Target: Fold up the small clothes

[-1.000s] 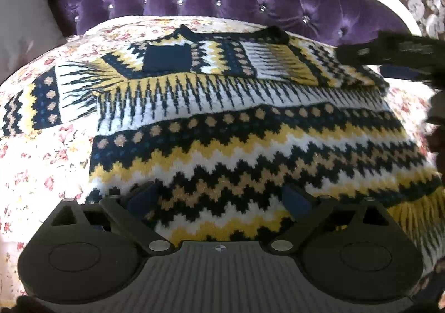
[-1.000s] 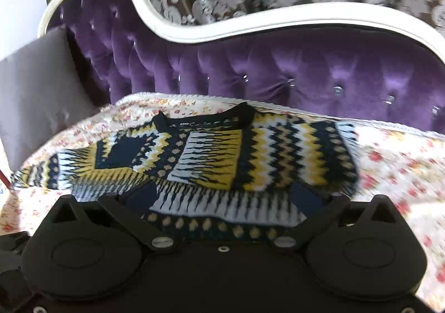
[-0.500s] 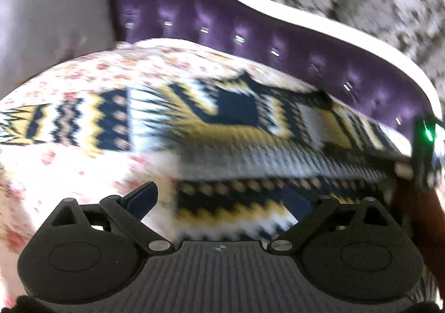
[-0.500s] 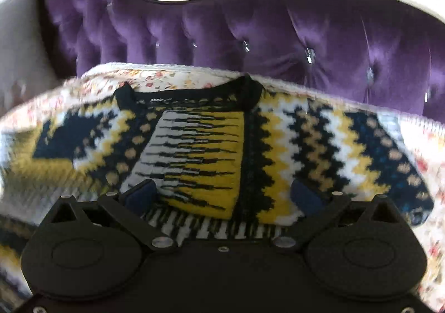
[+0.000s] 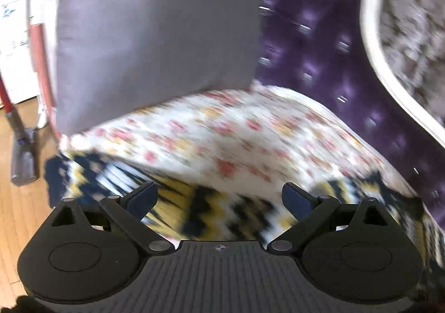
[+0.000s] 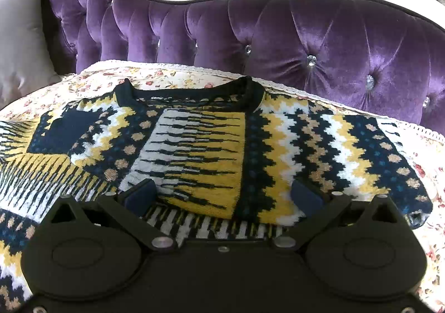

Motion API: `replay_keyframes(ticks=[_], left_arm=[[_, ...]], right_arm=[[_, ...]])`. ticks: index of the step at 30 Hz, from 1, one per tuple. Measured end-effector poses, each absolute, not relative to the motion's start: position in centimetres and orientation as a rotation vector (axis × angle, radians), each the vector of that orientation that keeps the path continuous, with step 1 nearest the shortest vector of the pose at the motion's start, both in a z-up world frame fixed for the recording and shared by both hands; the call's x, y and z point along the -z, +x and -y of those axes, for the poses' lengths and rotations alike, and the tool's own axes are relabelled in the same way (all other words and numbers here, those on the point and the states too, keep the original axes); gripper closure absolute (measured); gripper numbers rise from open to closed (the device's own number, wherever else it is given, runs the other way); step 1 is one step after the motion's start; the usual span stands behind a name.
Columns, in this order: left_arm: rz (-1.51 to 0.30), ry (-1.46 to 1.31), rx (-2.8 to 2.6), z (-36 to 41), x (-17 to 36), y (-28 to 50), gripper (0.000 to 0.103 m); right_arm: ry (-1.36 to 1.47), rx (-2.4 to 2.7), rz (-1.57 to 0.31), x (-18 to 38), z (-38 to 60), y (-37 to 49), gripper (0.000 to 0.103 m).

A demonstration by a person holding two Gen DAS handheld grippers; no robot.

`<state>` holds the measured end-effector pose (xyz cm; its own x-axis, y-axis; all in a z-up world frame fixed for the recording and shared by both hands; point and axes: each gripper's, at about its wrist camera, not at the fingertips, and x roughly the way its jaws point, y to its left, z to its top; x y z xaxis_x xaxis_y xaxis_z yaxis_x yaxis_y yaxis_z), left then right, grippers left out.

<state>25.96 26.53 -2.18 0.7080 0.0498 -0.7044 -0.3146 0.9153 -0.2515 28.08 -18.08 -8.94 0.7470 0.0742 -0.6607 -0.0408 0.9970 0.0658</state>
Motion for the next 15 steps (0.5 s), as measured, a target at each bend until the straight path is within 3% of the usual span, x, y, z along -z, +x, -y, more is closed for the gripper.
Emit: replay_keyframes(ticks=[15], left_arm=[[-0.811,-0.598,-0.317,-34.0,6.9,28.2,0.006]], right_arm=[[0.048,-0.065,-0.725,9.0,18.2,28.1,0.000]])
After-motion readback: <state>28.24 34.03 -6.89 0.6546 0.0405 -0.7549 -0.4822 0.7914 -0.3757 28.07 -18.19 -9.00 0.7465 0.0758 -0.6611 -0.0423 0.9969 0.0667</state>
